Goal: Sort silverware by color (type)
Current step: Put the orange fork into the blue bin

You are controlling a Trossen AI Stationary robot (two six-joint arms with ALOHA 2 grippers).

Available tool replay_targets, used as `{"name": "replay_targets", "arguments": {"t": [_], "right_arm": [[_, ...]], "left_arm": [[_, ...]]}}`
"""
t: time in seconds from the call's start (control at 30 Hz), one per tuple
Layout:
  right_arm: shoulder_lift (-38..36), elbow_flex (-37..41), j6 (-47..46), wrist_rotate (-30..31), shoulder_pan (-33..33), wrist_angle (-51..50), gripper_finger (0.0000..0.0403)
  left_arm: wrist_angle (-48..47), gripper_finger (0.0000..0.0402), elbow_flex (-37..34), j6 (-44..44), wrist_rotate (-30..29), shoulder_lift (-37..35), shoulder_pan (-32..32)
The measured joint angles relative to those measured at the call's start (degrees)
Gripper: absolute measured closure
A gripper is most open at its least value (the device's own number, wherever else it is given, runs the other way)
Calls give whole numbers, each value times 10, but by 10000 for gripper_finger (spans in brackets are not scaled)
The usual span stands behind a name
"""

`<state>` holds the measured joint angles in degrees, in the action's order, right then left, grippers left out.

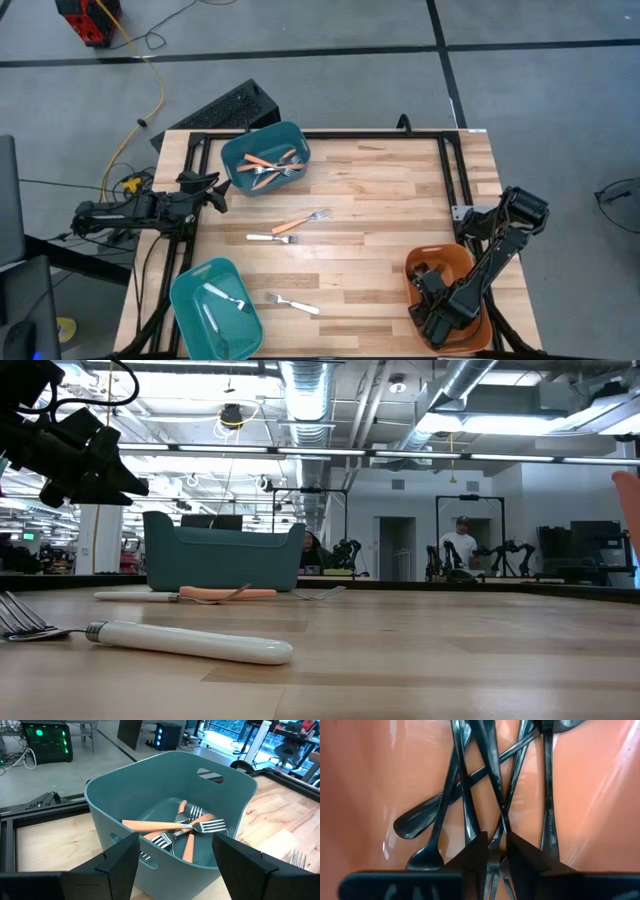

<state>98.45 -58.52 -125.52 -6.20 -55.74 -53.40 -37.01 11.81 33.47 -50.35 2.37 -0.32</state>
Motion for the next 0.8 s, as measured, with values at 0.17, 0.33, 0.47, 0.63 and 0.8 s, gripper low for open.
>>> {"name": "replay_targets", "arguments": {"t": [0.17,0.33,0.47,0.63,0.8], "right_arm": [[-1,-1,0,0,0,-1,260],[-19,-9,2,1,4,-2,248],[-47,-9,1,2,4,-8,254],[-88,-9,2,3,8,-24,263],[-130,-9,20,5,23,-27,269]], "left_arm": [[0,167,0,0,0,0,0],[0,167,0,0,0,0,0],[0,167,0,0,0,0,0],[0,167,0,0,0,0,0],[0,167,0,0,0,0,0]]}}
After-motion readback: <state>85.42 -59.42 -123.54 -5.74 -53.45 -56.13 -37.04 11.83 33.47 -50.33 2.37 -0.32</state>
